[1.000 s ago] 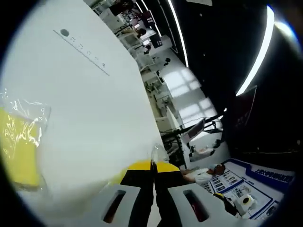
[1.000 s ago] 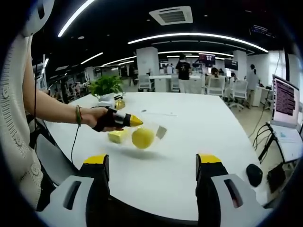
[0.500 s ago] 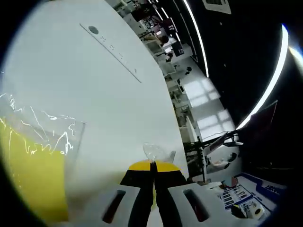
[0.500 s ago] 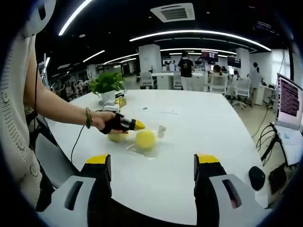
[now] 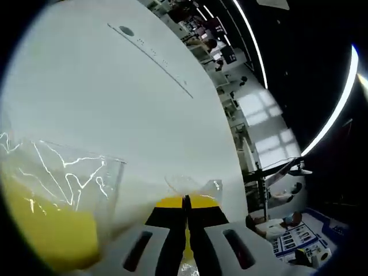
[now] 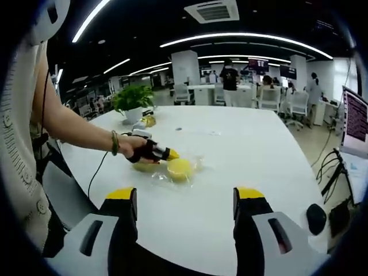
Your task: Compare the silicone blocks by pressing each to a similar depth, holding the contact briefly, and releasing to observe deformation and rebound differences across the visible hardness samples.
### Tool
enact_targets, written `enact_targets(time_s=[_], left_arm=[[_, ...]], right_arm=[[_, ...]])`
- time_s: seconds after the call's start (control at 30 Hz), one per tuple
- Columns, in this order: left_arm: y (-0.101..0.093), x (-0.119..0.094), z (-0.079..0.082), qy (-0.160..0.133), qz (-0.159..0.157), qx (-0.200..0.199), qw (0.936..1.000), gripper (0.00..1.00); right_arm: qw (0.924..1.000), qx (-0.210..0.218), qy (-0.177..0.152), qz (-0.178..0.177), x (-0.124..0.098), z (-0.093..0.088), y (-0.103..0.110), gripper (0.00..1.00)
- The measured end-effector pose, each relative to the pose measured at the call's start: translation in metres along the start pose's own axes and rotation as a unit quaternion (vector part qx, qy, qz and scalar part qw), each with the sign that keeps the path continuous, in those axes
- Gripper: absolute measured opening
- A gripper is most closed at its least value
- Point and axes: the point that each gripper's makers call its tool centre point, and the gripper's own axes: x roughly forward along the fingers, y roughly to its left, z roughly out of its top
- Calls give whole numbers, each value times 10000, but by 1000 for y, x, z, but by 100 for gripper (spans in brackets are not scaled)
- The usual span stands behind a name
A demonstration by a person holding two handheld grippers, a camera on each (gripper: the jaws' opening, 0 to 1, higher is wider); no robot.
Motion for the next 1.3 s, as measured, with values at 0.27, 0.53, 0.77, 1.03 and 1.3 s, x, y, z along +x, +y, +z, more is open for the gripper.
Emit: enact_targets(time_s=[0.27, 0.53, 0.77, 1.03, 1.3], left_arm=[[-1, 3, 0, 45, -22, -89, 9999, 1], [-12, -14, 6, -12, -8, 156, 9999, 25], [-28, -49, 4, -181, -104, 349, 9992, 36], [-49, -103, -1, -496, -360, 784, 9950, 42], [-62, -161, 4, -955, -407, 1331, 9857, 46]], right_arm=[[10000, 10, 15, 58, 5, 0, 0, 62], [9998, -34, 25, 175, 4, -2, 11, 61], [9996, 36, 165, 224, 1, -8, 23, 63], [9991, 123, 195, 355, 3, -8, 40, 63], [9979, 171, -35, 624, 8, 4, 61, 63]])
